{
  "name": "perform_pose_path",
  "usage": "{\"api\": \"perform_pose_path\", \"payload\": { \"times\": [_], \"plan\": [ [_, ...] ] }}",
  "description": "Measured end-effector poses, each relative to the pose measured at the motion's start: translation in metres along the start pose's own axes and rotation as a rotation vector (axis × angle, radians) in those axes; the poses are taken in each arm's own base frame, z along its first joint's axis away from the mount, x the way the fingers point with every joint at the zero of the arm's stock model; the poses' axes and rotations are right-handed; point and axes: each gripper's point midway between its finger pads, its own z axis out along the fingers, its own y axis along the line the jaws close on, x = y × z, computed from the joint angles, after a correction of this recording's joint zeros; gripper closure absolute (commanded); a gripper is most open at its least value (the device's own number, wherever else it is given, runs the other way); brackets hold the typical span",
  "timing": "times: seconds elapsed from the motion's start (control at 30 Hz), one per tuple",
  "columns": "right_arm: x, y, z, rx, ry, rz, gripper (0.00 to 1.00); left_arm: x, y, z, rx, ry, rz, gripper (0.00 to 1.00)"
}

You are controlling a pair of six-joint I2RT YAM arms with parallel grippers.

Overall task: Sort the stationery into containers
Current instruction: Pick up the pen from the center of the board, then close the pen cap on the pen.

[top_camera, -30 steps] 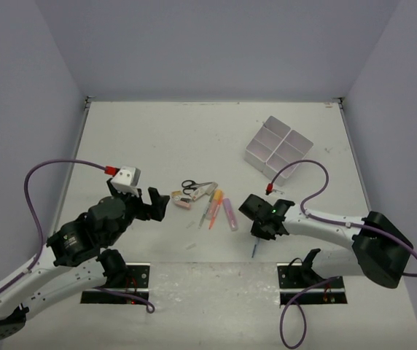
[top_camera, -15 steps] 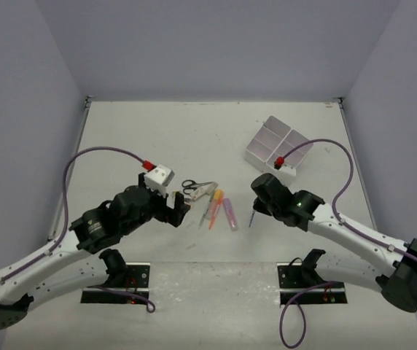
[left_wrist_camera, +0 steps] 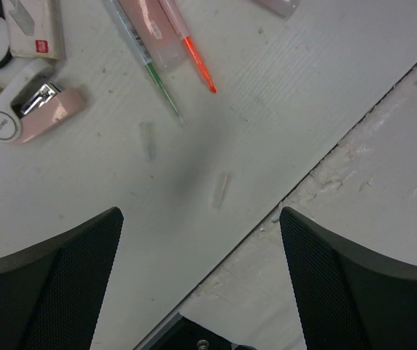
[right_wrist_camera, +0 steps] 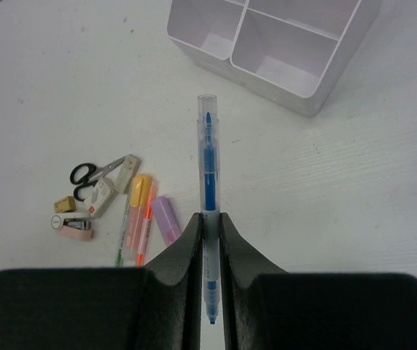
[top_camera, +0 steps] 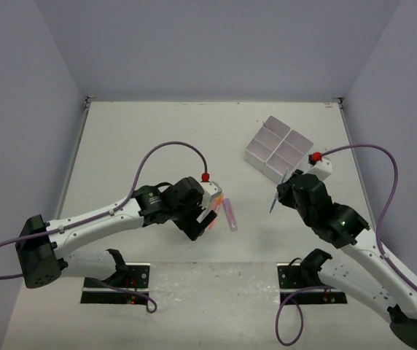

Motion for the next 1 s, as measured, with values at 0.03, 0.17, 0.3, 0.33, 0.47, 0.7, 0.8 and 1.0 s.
{"api": "perform_pose_path", "payload": {
  "times": [0.03, 0.17, 0.3, 0.33, 0.47, 0.7, 0.8, 1.0],
  "plan": [
    [-0.001, 0.0, -0.001, -0.003, -0.002, -0.008, 1.0, 0.006, -0.004, 0.003, -0.004, 0.025, 0.007, 0.14],
    [-0.001, 0.002, -0.001, -0.018, -0.001, -0.033, 1.0, 0.03, -0.024, 0.02, -0.032, 0.131, 0.051, 0.26],
    [0.002, 0.007, 0.0, -0.053, 0.01, -0.059, 1.0, 0.05, -0.035, 0.037, -0.071, 0.216, 0.077, 0.42],
    [0.003, 0.008, 0.0, -0.059, 0.012, -0.064, 1.0, 0.052, -0.034, 0.039, -0.082, 0.225, 0.074, 0.44],
    [0.006, 0.008, 0.002, -0.077, 0.016, -0.07, 1.0, 0.051, -0.03, 0.044, -0.116, 0.222, 0.061, 0.49],
    [0.005, 0.005, -0.002, -0.1, -0.003, -0.057, 1.0, 0.055, -0.026, 0.056, -0.143, 0.241, 0.067, 0.57],
    [0.002, 0.008, -0.009, -0.135, -0.017, -0.044, 1.0, 0.062, -0.024, 0.06, -0.149, 0.253, 0.069, 0.57],
    [-0.002, 0.012, -0.017, -0.177, -0.029, -0.035, 1.0, 0.065, -0.021, 0.065, -0.152, 0.258, 0.067, 0.57]
  ]
}}
